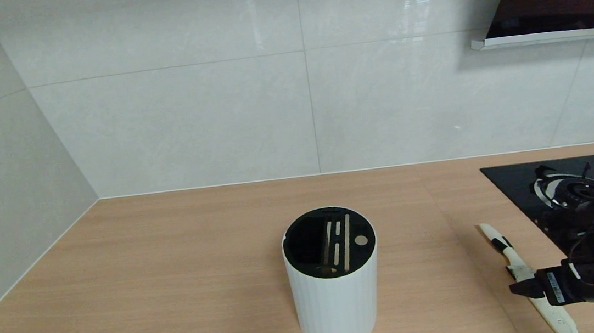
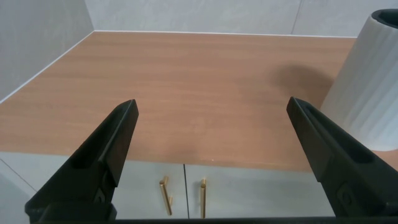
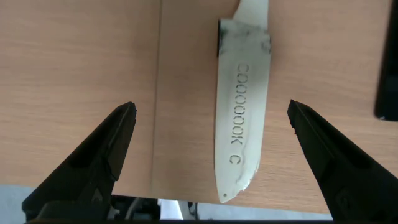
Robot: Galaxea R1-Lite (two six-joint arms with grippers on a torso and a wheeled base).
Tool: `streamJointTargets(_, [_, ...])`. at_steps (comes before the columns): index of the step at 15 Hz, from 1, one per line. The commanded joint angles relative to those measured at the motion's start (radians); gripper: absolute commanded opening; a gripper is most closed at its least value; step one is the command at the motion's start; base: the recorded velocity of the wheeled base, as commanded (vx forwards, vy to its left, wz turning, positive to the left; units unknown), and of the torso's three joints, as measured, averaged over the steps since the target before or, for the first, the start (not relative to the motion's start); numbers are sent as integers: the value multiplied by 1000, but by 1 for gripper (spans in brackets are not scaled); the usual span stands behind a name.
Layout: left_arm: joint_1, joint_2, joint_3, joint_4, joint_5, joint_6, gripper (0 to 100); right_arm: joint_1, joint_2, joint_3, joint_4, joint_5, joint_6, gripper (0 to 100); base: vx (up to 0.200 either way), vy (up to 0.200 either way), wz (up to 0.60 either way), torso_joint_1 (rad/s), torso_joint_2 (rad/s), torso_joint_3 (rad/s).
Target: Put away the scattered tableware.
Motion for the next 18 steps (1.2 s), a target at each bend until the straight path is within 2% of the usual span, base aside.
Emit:
streamJointTargets(1, [0, 0, 0, 0, 0, 0, 100, -2, 81, -2, -42, -9, 0, 100, 0, 0, 0, 0, 0, 0])
streamJointTargets(9, [0, 0, 0, 0, 0, 0, 100, -46, 224, -17, -247, -14, -12, 100, 0, 0, 0, 0, 0, 0])
streamJointTargets(18, [0, 0, -1, -1, 0, 0, 100, -57, 266, -24, -316, 8, -12, 100, 0, 0, 0, 0, 0, 0])
